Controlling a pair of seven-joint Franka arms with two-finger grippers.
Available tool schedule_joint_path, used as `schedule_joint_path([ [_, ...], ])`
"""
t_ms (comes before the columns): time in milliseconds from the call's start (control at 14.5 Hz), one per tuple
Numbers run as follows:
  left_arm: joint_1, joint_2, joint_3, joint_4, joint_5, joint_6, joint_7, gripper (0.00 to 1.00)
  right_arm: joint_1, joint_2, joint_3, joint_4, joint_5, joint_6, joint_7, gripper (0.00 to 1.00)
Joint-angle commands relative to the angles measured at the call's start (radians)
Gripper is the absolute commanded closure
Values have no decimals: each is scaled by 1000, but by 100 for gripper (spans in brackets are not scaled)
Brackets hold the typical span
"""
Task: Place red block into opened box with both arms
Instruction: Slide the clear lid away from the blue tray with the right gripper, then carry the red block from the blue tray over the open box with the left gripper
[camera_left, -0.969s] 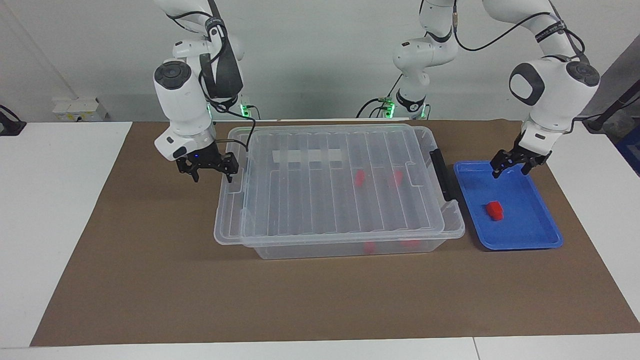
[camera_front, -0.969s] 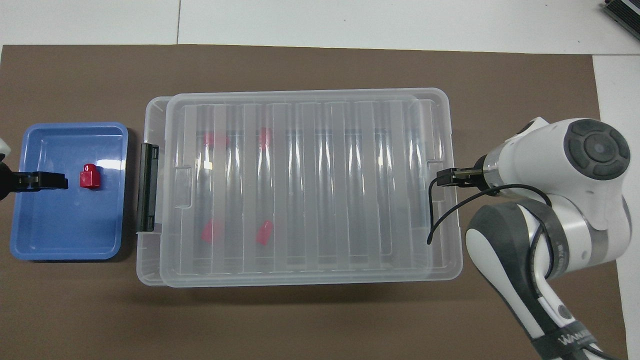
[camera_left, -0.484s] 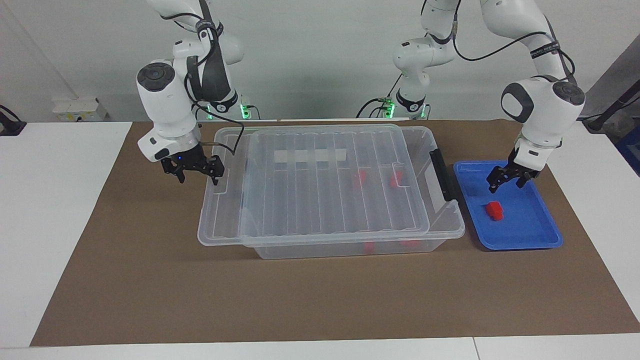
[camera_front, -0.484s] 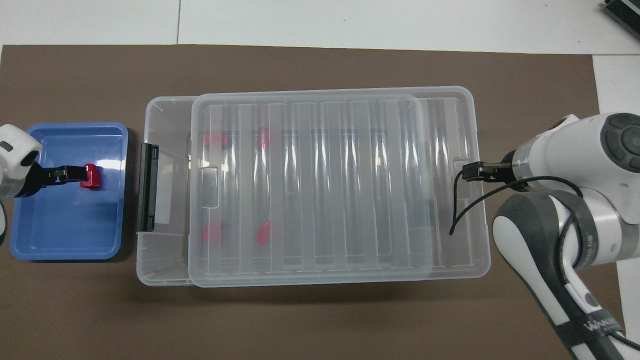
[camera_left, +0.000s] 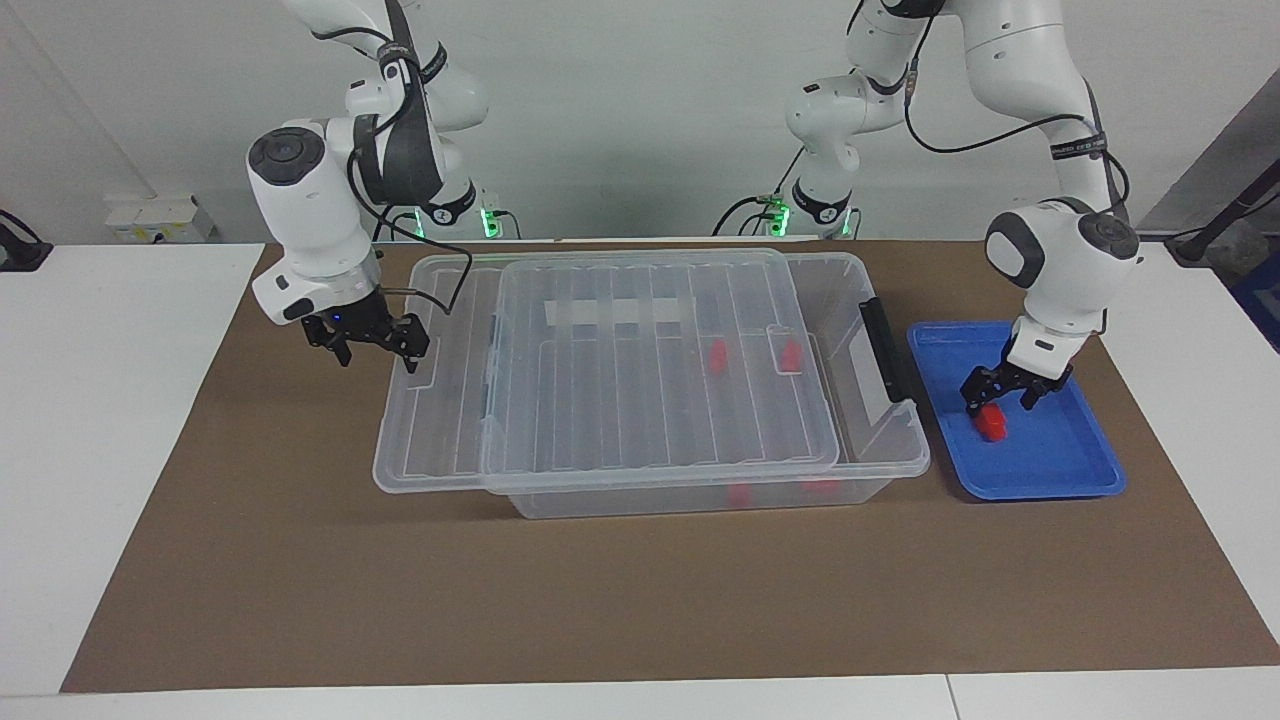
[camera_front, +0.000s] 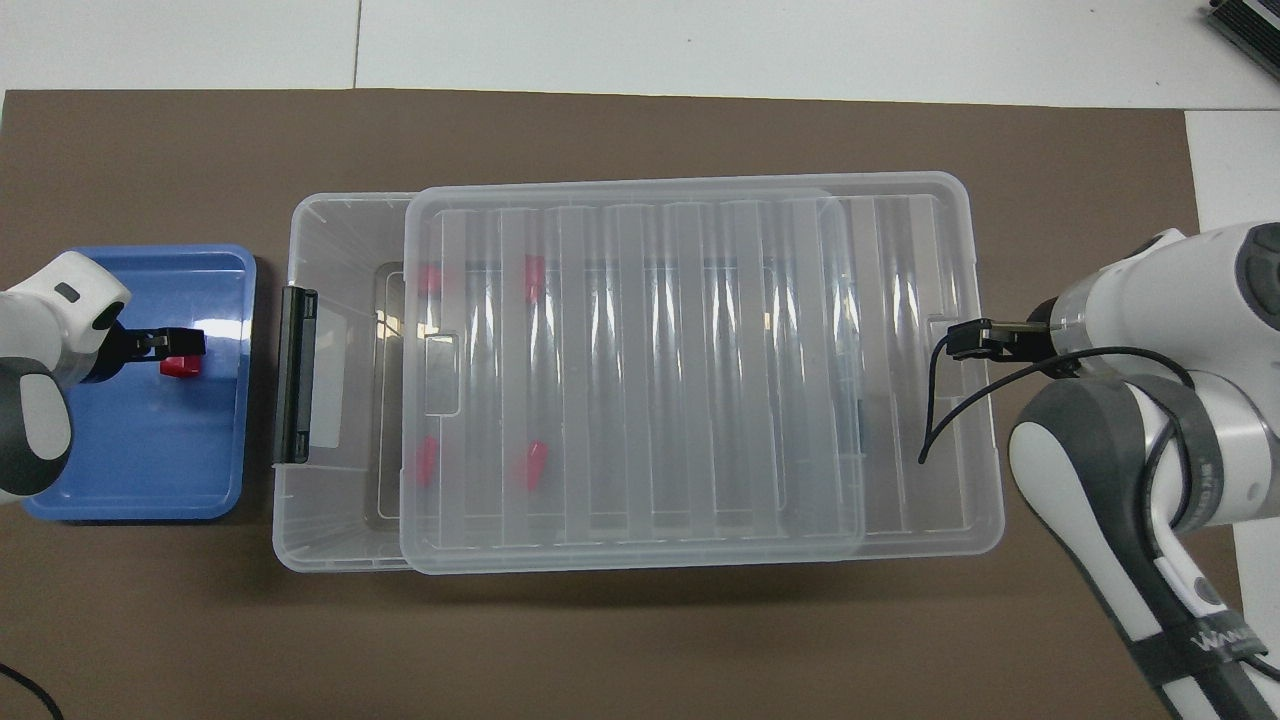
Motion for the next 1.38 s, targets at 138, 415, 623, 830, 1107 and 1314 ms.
schedule_joint_path([
  [138, 17, 36, -4, -2, 3, 31, 92, 0, -17, 3, -35, -3, -37, -4, -45, 0],
  [415, 31, 41, -4, 1, 3, 22, 122, 0, -19, 3, -59, -3, -57, -12, -64, 0],
  [623, 32, 41, -4, 0, 3, 19, 145, 17, -22, 1, -76, -3, -57, -17, -91, 0],
  [830, 32, 39, -4, 0, 3, 13, 146, 75, -23, 1, -113, -3, -61, -20, -122, 0],
  [1107, 29, 39, -4, 0, 3, -4, 146, 100, -20, 1, -124, 14, -63, -47, -127, 0],
  [1314, 14, 39, -5, 35, 2, -53, 143, 100, -20, 0, -124, 19, -64, -56, -128, 0],
])
